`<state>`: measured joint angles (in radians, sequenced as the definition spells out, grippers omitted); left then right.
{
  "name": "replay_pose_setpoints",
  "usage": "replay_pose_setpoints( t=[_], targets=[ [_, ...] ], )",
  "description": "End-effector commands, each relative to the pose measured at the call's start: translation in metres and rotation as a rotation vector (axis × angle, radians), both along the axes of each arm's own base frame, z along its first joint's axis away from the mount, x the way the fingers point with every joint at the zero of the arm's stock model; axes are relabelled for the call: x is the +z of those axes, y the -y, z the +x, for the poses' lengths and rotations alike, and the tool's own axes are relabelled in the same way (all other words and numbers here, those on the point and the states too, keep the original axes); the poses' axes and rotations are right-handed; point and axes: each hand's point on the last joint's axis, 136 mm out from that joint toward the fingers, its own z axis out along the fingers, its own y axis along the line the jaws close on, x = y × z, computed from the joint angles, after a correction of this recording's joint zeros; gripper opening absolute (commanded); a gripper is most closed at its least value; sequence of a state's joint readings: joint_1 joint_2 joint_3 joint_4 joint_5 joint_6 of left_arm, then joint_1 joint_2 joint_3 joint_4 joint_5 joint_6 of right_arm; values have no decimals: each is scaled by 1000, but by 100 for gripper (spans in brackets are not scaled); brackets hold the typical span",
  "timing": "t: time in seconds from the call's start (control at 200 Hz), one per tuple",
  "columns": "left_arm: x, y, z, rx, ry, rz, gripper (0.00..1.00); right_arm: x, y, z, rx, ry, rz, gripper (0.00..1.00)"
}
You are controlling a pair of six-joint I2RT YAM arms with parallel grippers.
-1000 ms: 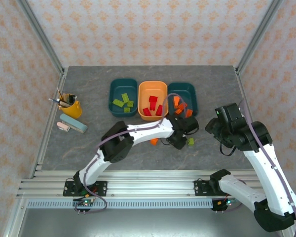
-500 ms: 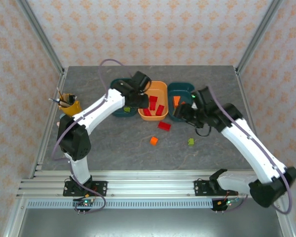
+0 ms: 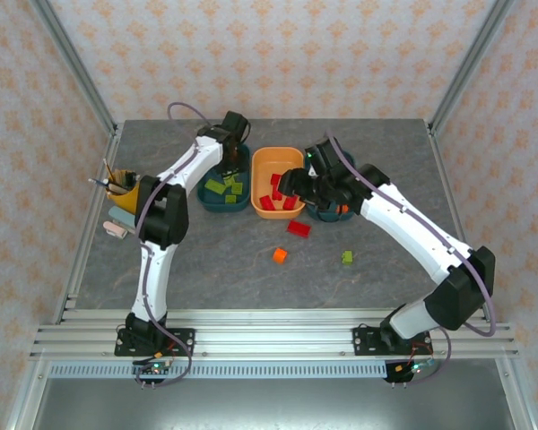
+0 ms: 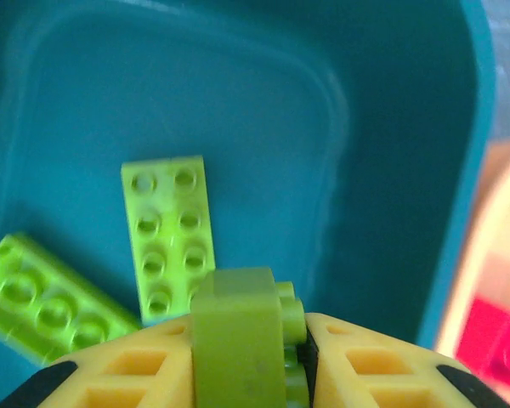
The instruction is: Sort the legos into containers by color
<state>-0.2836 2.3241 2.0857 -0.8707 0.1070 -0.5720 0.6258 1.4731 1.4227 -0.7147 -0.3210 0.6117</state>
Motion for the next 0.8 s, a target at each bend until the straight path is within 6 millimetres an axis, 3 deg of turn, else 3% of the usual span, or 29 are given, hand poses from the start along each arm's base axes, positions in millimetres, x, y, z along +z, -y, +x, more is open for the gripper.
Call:
replay_pose_setpoints(
  t=[0.0, 0.14, 0.265, 0.38, 0.48, 0.6, 0.681, 0.696, 0.796],
  targets=[
    [8, -4, 13, 33, 8, -34, 37, 2, -4, 3, 2, 6, 14, 64],
    [-9, -3, 16, 36, -26, -54, 39, -6, -1, 1, -5, -13, -4, 64],
    [-8, -3, 14, 40, -24, -57, 40, -8, 2, 2, -8, -20, -18, 64],
    [18, -7, 11, 48, 27, -50, 48, -12, 7, 0, -6, -23, -47, 64],
    [51, -14, 1, 67, 79, -45, 57, -24, 15, -5, 12, -33, -117, 64],
    [88, -22, -28, 96, 130, -49, 72, -46, 24, -19, 43, -73, -253, 64],
    [100, -17, -58, 81, 141, -59, 79, -67, 22, -34, 61, -134, -306, 65],
    [109, -17, -65, 76, 158, -65, 79, -72, 21, -37, 61, -152, -316, 66],
    [111, -8, -116, 49, 154, -68, 83, -102, 15, -56, 33, -251, -358, 67]
  ],
)
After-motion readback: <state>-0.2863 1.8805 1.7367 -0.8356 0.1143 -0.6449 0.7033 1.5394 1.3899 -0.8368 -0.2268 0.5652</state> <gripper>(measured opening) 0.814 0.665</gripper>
